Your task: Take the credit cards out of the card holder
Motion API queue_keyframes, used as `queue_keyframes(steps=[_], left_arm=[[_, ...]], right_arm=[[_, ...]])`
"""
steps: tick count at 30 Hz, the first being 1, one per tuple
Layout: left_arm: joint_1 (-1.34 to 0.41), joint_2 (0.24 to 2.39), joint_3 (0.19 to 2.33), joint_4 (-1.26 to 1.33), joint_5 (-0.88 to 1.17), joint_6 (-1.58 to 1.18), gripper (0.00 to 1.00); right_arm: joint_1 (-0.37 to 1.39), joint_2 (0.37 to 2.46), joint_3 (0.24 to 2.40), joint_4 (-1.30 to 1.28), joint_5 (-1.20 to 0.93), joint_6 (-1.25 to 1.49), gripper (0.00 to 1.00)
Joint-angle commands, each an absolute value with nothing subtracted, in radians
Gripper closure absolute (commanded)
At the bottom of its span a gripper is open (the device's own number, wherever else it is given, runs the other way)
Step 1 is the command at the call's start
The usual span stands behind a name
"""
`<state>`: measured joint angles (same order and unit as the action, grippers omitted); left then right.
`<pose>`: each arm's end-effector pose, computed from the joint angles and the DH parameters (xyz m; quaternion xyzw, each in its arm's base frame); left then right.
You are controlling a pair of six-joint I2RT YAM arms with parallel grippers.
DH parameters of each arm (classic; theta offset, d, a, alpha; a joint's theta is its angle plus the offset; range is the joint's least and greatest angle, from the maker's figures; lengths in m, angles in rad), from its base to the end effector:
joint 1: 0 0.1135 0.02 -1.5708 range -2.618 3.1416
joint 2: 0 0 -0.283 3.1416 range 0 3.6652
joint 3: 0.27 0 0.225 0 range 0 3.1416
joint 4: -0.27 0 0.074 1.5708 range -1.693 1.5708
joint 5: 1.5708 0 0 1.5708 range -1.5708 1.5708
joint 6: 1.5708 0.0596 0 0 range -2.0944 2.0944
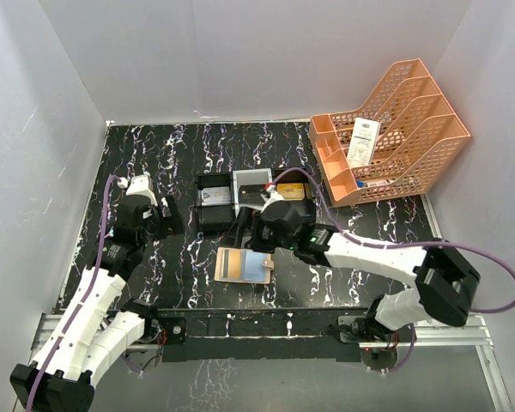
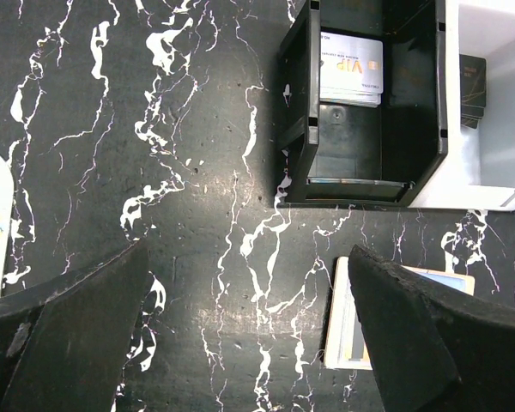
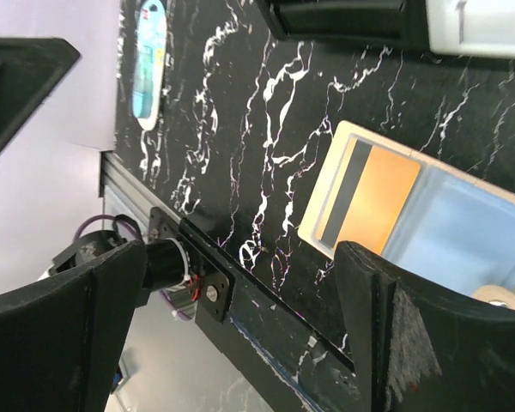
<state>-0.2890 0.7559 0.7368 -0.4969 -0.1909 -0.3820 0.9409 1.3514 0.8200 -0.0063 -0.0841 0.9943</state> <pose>0.1444 -0.0311 0.2981 -0.0879 0.8570 -0.0872 0.5002 0.1670 0.2376 0.2633 0.0024 0.8690 0.4271 0.2498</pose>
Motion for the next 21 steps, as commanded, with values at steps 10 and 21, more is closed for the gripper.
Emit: queue_keyframes(steps=[10,21], left_arm=[[-0.281,0.741,0.743,-0.518,-0.243,-0.394,0.01],[-0.282,0.748,0.74,-0.508,-0.209,-0.389,0.02]], right_arm=[[1.096,1.705,1.154,-0.408,0.266,1.074,0.39],[1.106,1.813,1.221,-0.464,0.277,1.053,0.47]])
